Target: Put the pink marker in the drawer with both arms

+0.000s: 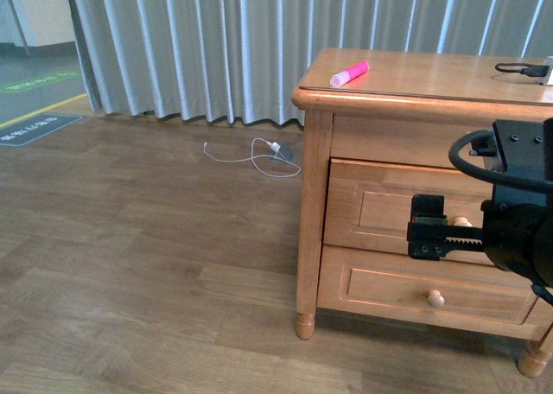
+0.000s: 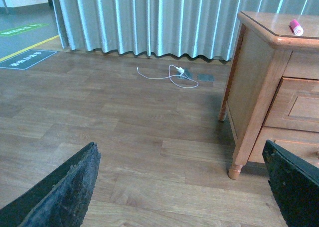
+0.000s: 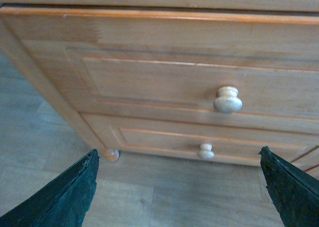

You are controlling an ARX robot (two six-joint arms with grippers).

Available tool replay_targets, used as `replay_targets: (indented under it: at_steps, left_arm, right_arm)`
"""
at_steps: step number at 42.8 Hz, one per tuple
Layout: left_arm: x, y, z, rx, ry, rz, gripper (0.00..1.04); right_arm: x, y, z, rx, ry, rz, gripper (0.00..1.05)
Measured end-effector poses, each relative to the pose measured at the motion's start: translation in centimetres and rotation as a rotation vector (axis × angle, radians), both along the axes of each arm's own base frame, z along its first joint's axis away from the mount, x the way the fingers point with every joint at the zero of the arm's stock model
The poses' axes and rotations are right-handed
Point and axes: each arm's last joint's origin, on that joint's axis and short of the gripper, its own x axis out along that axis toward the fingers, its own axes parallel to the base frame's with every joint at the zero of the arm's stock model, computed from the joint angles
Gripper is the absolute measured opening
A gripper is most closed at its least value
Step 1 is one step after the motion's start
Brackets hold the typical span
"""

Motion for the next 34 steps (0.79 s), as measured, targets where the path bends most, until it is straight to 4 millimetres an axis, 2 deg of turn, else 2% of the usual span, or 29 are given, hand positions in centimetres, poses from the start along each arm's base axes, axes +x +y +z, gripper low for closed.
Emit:
replay_targets:
  at_steps: [5, 15, 24, 34]
  left_arm:
    - [0.0, 0.0, 0.0, 0.000, 0.000, 0.000, 0.99]
    - [0.0, 0.0, 0.0, 0.000, 0.000, 0.000, 0.99]
    - [0.0, 0.0, 0.0, 0.000, 0.000, 0.000, 0.99]
    - [0.0, 0.0, 0.0, 0.000, 0.000, 0.000, 0.99]
  right_arm:
    - [2.9, -0.4, -1.3, -0.013, -0.014, -0.052, 0.96]
    - [6.2, -0.8, -2.8, -0.022, -0.014, -0.091, 0.96]
    - [7.8, -0.8, -3.5, -0.034, -0.012, -0.105, 0.96]
    - [8.3, -1.1, -4.1, -0.047, 0.000, -0.122, 0.96]
